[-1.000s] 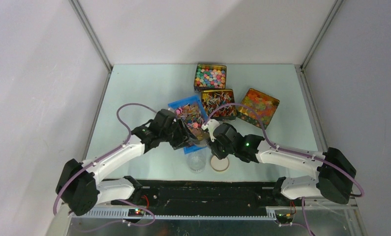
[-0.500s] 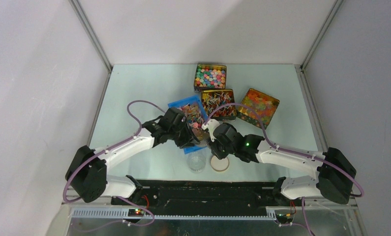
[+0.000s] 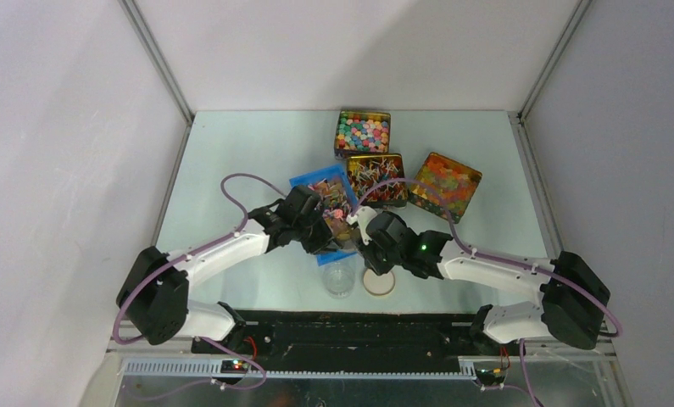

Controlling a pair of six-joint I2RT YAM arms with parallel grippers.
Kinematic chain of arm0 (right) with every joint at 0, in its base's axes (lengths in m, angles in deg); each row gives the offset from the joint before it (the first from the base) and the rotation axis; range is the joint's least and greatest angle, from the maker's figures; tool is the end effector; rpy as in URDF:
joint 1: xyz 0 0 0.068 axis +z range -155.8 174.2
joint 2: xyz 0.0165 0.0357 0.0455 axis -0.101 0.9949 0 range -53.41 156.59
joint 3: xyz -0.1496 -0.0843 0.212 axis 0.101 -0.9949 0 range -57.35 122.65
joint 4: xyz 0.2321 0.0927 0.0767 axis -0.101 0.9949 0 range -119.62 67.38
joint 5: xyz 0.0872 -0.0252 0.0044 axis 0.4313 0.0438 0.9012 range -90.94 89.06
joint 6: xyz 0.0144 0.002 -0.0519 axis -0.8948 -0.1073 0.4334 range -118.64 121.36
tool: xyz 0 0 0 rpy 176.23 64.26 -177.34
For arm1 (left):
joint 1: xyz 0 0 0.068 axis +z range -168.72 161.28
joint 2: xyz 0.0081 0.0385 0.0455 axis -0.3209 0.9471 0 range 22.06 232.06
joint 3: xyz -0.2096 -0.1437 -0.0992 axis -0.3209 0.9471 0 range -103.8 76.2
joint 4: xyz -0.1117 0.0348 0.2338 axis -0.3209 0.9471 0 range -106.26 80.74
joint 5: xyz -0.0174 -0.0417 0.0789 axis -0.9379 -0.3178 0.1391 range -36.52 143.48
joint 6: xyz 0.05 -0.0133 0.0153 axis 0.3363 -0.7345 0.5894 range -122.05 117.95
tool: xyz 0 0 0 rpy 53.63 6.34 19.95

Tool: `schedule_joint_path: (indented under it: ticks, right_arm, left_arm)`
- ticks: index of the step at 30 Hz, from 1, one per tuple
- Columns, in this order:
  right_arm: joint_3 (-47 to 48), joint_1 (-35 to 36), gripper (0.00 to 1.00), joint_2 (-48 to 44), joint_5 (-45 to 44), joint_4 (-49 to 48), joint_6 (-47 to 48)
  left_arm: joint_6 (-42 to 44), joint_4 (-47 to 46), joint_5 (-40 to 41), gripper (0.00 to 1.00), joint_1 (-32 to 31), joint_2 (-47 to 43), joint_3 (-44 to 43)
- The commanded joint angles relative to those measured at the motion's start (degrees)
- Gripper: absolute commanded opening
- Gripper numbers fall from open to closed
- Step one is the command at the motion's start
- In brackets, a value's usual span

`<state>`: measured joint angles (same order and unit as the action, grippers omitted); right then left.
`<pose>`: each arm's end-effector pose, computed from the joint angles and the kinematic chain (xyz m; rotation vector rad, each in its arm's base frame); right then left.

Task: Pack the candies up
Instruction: Adjust the spatula.

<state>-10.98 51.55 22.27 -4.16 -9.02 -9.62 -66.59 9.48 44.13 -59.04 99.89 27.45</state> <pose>0.1465 0.2248 0.2179 -0.9586 2.3035 0.4532 0.2024 -0.1795 0.2158 -0.5112 2.7262 -0.8350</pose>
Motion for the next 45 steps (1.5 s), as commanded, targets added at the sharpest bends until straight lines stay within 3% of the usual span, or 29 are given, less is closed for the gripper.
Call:
schedule_joint_path:
  ticks: [1,9,15,17,20,23,25,27,29,33,37,45]
  right_arm:
    - [1.64,0.01,0.18,1.78,4.02,-2.76,0.73]
    - [1.62,0.01,0.34,3.40,3.33,-4.05,1.20]
    - [1.62,0.04,0.37,5.61,2.04,-4.77,1.03]
    - [1.68,-0.02,0.31,5.99,1.36,-5.22,1.17]
    - [2.26,-0.59,0.05,6.51,1.15,-4.99,0.89]
    - [3.02,-1.00,0.00,6.86,1.17,-3.73,0.53]
    - [3.62,-1.30,0.00,6.98,1.64,-2.78,0.23]
    - [4.21,-1.36,0.00,6.77,2.11,-1.74,0.11]
    - [5.05,-1.41,0.00,6.40,2.52,-0.55,-0.04]
    - [6.47,-1.44,0.00,4.54,3.70,1.90,-0.64]
    - [6.97,-1.05,0.00,1.89,3.38,3.77,-1.46]
    - [7.02,-0.13,0.00,-2.33,2.48,6.59,-2.07]
  left_arm:
    - [1.11,-2.51,-2.58,0.00,-0.69,0.60,-1.01]
    - [0.27,-3.47,-3.26,0.00,-0.68,0.66,-0.18]
    - [0.05,-3.55,-3.34,0.00,-0.70,0.75,0.18]
    - [0.01,-3.46,-3.39,0.00,-0.66,0.75,0.23]
    - [-0.05,-3.24,-3.10,0.00,-0.73,0.65,0.24]
    - [-0.02,-2.93,-2.88,0.01,-0.70,0.37,0.11]
    - [-0.01,-2.82,-2.74,0.06,-0.65,0.13,-0.04]
    - [0.14,-2.50,-2.31,0.23,-0.65,-0.38,-0.17]
    - [0.39,-2.55,-1.45,0.47,-0.63,-1.50,-0.28]
    - [1.25,-3.11,0.65,0.71,-0.62,-5.40,-0.10]
    - [1.71,-3.54,3.75,0.80,-0.52,-9.96,0.96]
    - [1.19,-5.29,6.99,0.81,0.03,-18.37,4.14]
